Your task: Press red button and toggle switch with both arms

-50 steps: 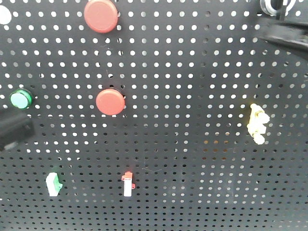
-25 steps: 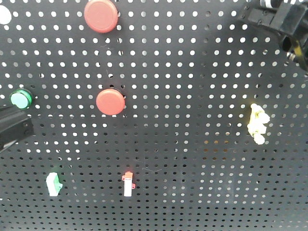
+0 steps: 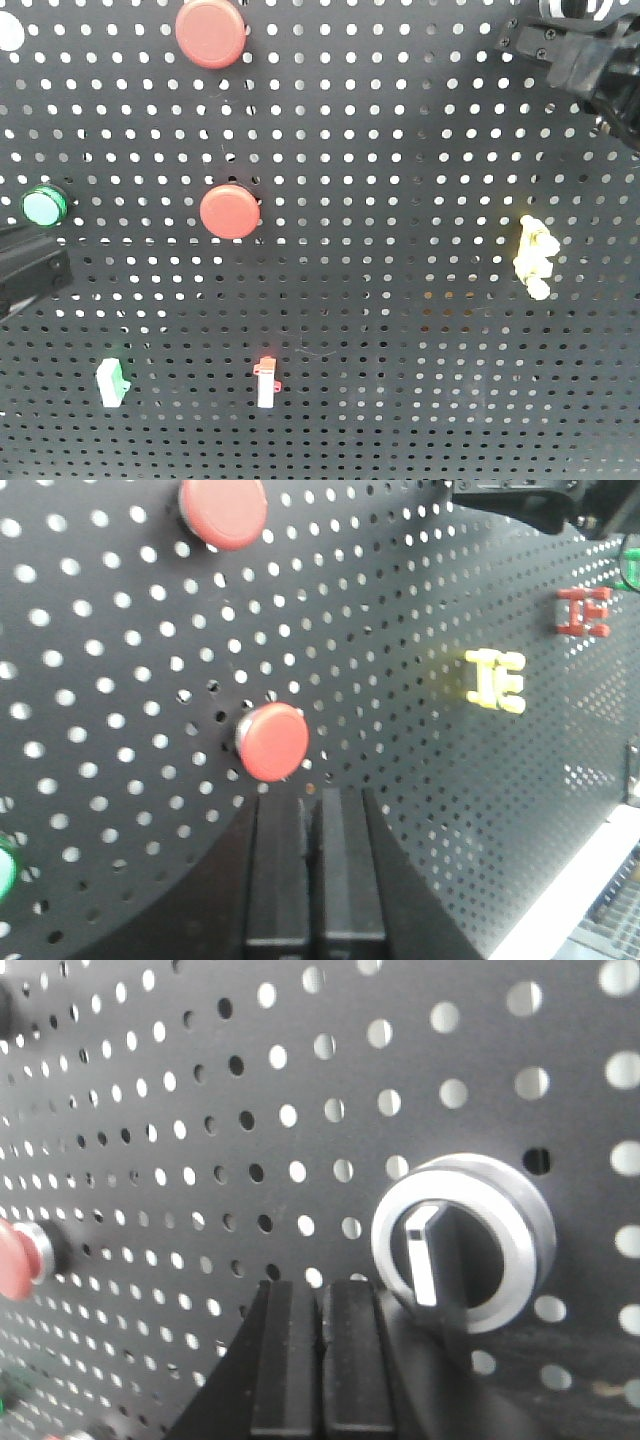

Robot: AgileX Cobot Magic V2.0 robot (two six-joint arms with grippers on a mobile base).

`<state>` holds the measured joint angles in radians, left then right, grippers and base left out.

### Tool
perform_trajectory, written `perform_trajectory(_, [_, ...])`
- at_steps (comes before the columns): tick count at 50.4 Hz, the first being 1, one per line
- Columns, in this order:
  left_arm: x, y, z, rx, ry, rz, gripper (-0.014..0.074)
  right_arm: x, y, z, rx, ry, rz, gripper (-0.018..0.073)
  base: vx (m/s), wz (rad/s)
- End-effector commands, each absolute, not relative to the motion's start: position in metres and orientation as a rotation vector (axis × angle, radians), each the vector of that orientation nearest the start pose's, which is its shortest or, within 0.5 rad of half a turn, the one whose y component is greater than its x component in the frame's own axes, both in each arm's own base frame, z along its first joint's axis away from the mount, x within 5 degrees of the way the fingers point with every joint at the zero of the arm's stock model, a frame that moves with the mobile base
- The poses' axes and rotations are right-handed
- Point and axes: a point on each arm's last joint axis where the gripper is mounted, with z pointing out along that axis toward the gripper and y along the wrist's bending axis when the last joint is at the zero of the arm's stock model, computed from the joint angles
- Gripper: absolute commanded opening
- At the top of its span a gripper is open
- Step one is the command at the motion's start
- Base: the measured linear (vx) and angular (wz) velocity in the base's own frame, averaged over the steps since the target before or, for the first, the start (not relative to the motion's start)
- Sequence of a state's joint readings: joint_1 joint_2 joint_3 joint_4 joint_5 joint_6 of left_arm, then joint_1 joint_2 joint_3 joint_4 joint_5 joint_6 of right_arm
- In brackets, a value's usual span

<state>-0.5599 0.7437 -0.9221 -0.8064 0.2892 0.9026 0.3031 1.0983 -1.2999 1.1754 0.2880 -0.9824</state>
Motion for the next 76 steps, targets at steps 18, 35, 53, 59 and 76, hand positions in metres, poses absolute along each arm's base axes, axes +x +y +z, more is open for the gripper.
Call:
perform_trajectory(18, [0.11,-0.088,0.448,0.598,1.333,-0.517,0.0002,0.205,0.073,0.52,-0.221,1.283,0.409,-0.0003,0.0,0.0])
perform_trajectory(35, [0.109,-0.087,0.448,0.598,1.332,-0.517,0.0002,0.203,0.069,0.523,-0.242,1.252,0.311,-0.0003,0.0,0.0])
perform_trajectory(53, [0.109,-0.087,0.448,0.598,1.332,-0.519,0.0002,0.192,0.065,0.528,-0.262,1.223,0.274,-0.0003,0.0,0.0])
perform_trajectory(59, [0.109,-0.087,0.448,0.597,1.333,-0.52,0.0002,0.184,0.062,0.532,-0.271,1.199,0.25,-0.0003,0.0,0.0])
perform_trajectory(76, [0.109,-0.087,0.448,0.597,1.333,-0.52,0.0002,0.186,0.027,0.522,-0.215,1.346,0.22,-0.0003,0.0,0.0])
